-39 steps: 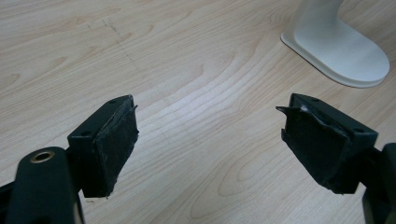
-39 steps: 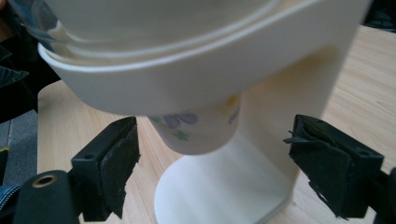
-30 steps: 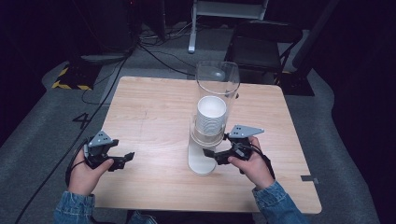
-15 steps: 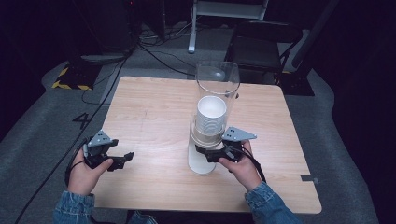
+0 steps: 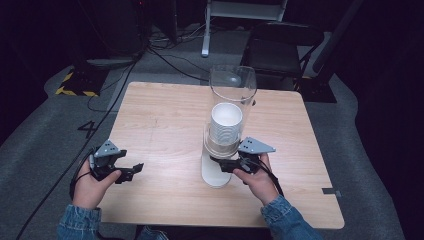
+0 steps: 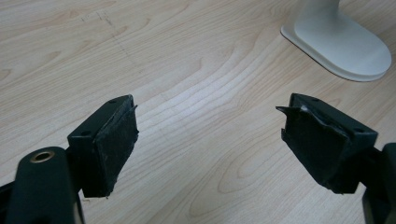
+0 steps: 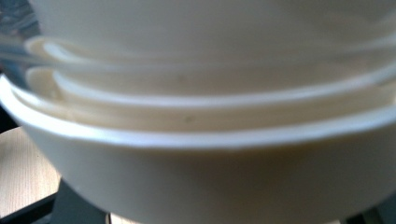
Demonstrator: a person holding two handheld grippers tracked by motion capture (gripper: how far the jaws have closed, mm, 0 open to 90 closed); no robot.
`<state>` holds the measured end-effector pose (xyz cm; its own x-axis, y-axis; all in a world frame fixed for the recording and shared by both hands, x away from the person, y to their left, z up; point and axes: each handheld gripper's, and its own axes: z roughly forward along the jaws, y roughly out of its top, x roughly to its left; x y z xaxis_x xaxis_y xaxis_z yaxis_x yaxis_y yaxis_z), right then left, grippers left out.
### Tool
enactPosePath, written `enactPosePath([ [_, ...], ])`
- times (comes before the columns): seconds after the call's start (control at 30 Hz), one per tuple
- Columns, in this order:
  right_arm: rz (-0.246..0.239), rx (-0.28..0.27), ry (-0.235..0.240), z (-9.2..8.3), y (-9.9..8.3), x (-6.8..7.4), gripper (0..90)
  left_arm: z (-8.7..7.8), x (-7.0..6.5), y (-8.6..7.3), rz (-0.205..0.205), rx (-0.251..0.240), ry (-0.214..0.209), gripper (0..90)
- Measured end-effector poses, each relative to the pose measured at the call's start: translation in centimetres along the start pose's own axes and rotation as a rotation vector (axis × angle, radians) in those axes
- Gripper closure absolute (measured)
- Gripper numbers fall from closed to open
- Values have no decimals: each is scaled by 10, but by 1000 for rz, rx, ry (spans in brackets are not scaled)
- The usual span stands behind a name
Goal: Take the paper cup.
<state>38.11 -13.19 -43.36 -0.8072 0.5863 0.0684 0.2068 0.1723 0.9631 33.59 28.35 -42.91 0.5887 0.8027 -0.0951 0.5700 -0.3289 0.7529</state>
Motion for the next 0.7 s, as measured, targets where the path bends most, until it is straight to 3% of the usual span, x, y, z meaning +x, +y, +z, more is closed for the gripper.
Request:
enactPosePath([
  [0.7,-7,15,-2,3,-8,0,324,0,2,-2,-2,8,-3,179],
])
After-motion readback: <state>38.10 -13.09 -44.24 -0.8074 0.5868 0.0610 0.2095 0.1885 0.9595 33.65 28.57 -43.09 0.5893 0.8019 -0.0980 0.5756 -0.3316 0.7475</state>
